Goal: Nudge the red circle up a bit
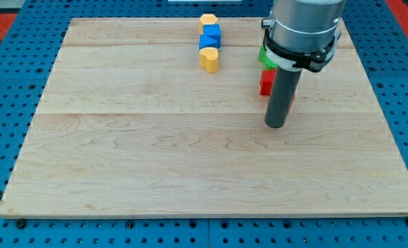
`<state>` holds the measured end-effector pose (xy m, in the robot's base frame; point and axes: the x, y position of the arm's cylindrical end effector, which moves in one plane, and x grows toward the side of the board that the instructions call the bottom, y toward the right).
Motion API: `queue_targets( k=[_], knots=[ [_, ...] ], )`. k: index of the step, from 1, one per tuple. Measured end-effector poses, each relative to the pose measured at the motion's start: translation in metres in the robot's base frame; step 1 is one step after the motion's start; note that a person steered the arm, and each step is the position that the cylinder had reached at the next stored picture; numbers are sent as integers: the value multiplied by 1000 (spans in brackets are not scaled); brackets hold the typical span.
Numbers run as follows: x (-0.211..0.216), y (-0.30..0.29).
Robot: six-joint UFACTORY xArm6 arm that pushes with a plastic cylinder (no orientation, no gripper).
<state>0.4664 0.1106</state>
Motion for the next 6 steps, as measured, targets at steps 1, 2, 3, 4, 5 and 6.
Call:
queue_targets(
  k=[1,2,3,4,5,6],
  knots=[
    [0,-9],
    [0,-9],
    [-4,-9],
    [-4,-9],
    [-14,-10],
    [-22,-10]
  ],
)
